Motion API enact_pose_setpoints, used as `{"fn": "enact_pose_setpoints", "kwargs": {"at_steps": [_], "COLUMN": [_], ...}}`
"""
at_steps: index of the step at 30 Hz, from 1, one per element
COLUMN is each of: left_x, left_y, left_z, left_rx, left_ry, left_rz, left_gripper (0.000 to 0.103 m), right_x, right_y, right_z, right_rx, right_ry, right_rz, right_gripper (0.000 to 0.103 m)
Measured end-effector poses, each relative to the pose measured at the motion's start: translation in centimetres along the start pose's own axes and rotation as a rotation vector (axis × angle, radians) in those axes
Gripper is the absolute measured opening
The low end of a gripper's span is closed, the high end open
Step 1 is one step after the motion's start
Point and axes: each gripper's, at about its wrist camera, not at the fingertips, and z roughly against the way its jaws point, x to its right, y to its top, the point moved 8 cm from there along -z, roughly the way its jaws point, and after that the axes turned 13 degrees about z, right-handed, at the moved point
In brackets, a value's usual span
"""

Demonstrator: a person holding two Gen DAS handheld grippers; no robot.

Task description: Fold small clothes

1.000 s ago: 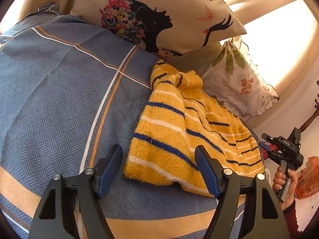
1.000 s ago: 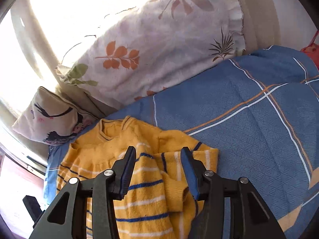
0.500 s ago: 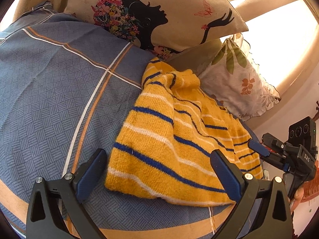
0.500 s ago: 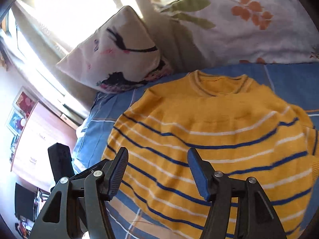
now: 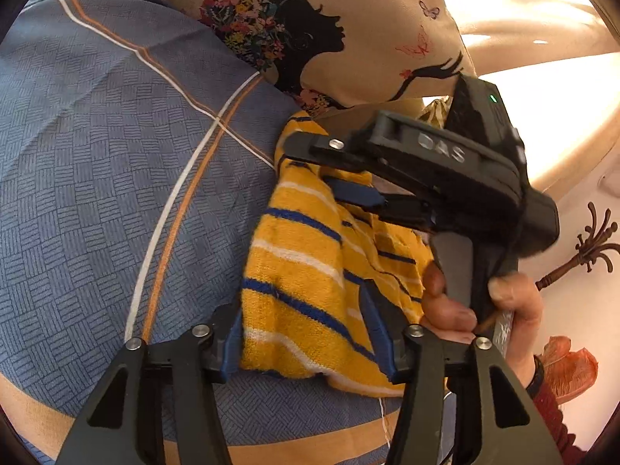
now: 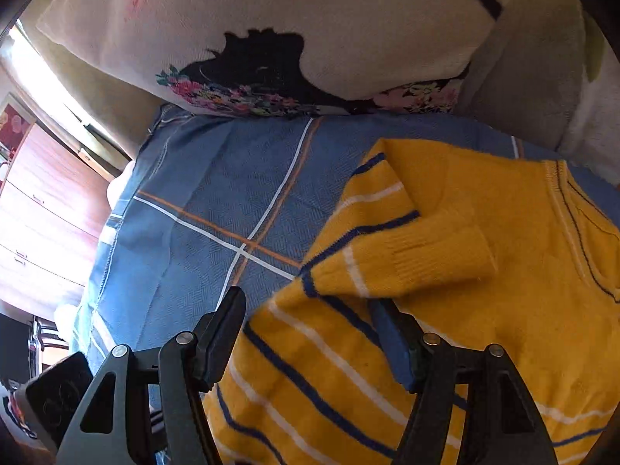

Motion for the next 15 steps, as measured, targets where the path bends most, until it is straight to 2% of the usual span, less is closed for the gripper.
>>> {"fn": "enact_pose_setpoints", "kwargs": {"at_steps": [1, 2, 4, 6, 7, 8, 10, 12, 14, 15], "left_x": [0.3, 0.5, 0.7, 0.9, 0.9, 0.9, 1.2, 1.9, 3.3, 4.0], "left_y": [-0.2, -0.3, -0.5, -0.7, -0.9, -1.0, -1.1, -1.4, -1.9, -2.1], "left_z": [-0.2, -0.4, -0.4, -0.4, -0.5, -0.4, -0.1, 0.3, 0.6, 0.7], "left_rx": [-0.003, -0.001, 0.005, 0.001, -0.011, -0.015, -0.003, 0.001, 0.001, 0.003], "left_ry": [0.013, 0.032, 0.058, 0.054, 0.048, 0.04, 0.035, 0.021, 0.006, 0.002], "left_rz": [-0.02, -0.038, -0.056, -0.058, -0.051, -0.041, -0.032, -0.027, -0.039, -0.053], "left_gripper": [0.061, 0.062, 0.061, 0.04, 0.026, 0.024, 0.024, 0.024, 0.023, 0.023], "right_x": [-0.4, -0.8, -1.5, -2.1, -2.4, -2.6, -2.5, -2.1, -1.9, -1.7], "right_y": [0.1, 0.3, 0.0, -0.3, -0.5, -0.7, -0.8, -1.0, -1.2, -1.4], "right_z": [-0.4, -0.9, -2.0, -3.0, -3.3, -3.3, -2.9, -2.0, -0.8, 0.1], "right_rx": [-0.013, -0.03, -0.087, -0.158, -0.187, -0.205, -0.216, -0.216, -0.185, -0.16], "right_ry": [-0.03, -0.056, -0.131, -0.227, -0.264, -0.293, -0.335, -0.363, -0.34, -0.327], "right_rz": [0.017, 0.039, 0.109, 0.216, 0.26, 0.287, 0.309, 0.309, 0.297, 0.287], "right_gripper": [0.079, 0.084, 0.087, 0.087, 0.086, 0.082, 0.068, 0.031, 0.017, 0.016]}}
